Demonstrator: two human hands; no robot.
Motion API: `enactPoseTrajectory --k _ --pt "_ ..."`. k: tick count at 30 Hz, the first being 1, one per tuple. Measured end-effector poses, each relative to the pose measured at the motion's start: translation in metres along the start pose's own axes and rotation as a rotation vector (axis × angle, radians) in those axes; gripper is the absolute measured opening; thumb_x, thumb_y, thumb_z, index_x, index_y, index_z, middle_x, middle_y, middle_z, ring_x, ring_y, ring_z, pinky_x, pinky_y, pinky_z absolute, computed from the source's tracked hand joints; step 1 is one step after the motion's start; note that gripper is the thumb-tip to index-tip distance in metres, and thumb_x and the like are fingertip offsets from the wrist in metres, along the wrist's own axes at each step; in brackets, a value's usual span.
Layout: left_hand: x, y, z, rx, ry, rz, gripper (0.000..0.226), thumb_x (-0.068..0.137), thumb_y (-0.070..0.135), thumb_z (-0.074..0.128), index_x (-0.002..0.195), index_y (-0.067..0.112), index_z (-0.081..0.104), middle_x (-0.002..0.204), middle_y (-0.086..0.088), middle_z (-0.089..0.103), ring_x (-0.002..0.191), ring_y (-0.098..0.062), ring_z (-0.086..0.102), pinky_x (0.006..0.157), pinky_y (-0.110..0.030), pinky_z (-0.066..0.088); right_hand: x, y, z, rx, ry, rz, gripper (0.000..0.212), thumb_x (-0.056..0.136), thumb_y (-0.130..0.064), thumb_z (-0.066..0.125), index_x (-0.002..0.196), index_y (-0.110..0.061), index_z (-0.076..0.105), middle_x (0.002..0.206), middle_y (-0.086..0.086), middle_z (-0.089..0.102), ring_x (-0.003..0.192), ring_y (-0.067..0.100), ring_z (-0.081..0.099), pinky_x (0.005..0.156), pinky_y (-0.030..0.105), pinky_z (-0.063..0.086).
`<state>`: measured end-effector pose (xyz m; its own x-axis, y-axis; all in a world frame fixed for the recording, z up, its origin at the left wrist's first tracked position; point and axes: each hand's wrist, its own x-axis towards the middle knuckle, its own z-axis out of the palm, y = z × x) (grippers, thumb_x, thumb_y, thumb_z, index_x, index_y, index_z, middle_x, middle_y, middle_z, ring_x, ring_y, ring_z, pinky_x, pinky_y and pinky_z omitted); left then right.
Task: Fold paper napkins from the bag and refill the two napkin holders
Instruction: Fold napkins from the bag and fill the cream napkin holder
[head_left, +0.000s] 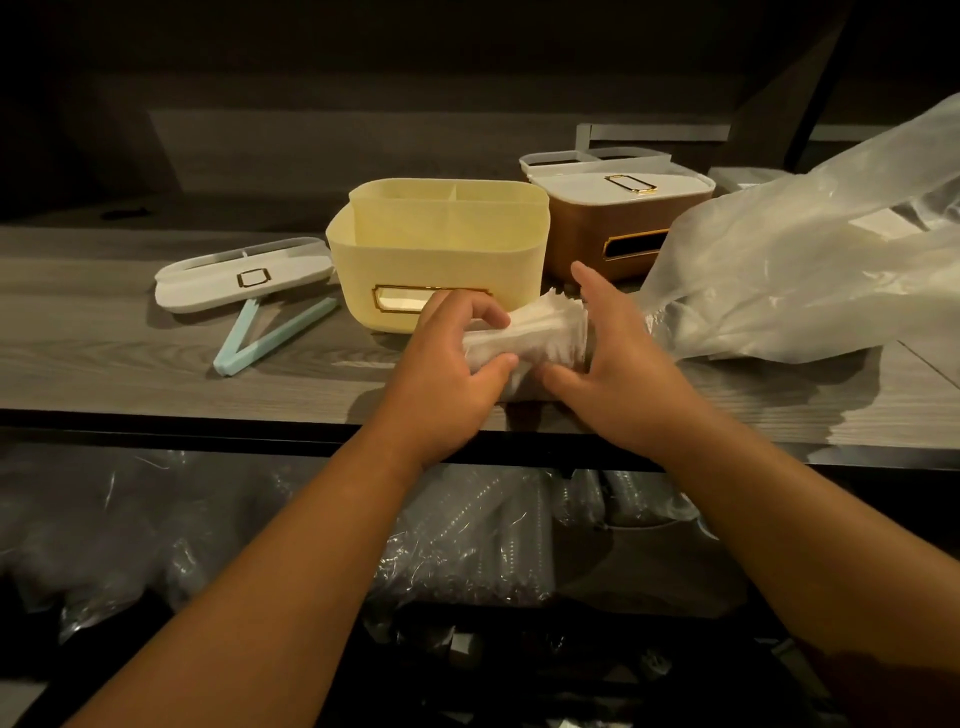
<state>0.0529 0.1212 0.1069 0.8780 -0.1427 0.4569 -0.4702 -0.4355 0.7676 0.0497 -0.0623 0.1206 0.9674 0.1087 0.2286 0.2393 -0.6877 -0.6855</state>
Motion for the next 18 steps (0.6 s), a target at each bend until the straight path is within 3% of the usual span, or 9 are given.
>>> enactPoseTrajectory --k 3,6,10,14,18 --pt "0.004 0.001 -0.003 -0.040 0.036 0.023 0.033 0.089 0.014 0.073 0.100 0.037 0.052 0.115 0.018 0.049 0.109 -0.006 0.053 0.089 -0.026 0.052 0.002 -0.001 -0.001 0.156 -0.035 0.020 0.093 0.089 -0.021 0.073 0.157 -0.039 0.011 0.157 -0.009 0.030 0.134 0.012 0.041 0.108 0.033 0.042" --pt "0.006 -0.002 -0.008 -0.132 0.057 -0.040 0.031 0.087 0.018 0.076 0.102 0.034 0.054 0.116 0.012 0.053 0.110 -0.015 0.056 0.086 -0.033 0.058 0.007 -0.004 0.002 0.256 -0.049 0.017 0.091 0.089 -0.015 0.074 0.154 -0.040 0.017 0.138 -0.016 0.039 0.110 0.001 0.051 0.085 0.013 0.053" --pt "0.007 -0.006 -0.007 -0.182 0.072 -0.103 0.041 0.081 0.025 0.082 0.111 0.028 0.054 0.117 0.005 0.056 0.108 -0.015 0.058 0.080 -0.027 0.058 0.012 -0.003 0.012 0.357 -0.052 0.053 0.088 0.086 -0.009 0.074 0.150 -0.041 0.024 0.135 -0.009 0.046 0.107 0.006 0.059 0.082 0.024 0.059" --pt "0.010 -0.012 -0.004 -0.151 0.092 -0.078 0.049 0.076 0.034 0.082 0.113 0.029 0.050 0.120 0.002 0.052 0.110 -0.017 0.056 0.087 -0.037 0.057 0.015 -0.010 0.020 0.445 0.023 0.058 0.078 0.087 -0.005 0.071 0.146 -0.034 0.030 0.133 -0.002 0.050 0.101 0.009 0.062 0.071 0.018 0.057" --pt "0.013 -0.013 0.002 -0.120 0.185 -0.041 0.039 0.086 0.031 0.075 0.112 0.024 0.047 0.118 -0.002 0.050 0.103 -0.011 0.052 0.084 -0.021 0.050 0.011 -0.014 0.025 0.510 0.047 0.097 0.076 0.088 -0.001 0.067 0.143 -0.037 0.030 0.130 -0.005 0.046 0.094 0.011 0.060 0.060 0.014 0.054"
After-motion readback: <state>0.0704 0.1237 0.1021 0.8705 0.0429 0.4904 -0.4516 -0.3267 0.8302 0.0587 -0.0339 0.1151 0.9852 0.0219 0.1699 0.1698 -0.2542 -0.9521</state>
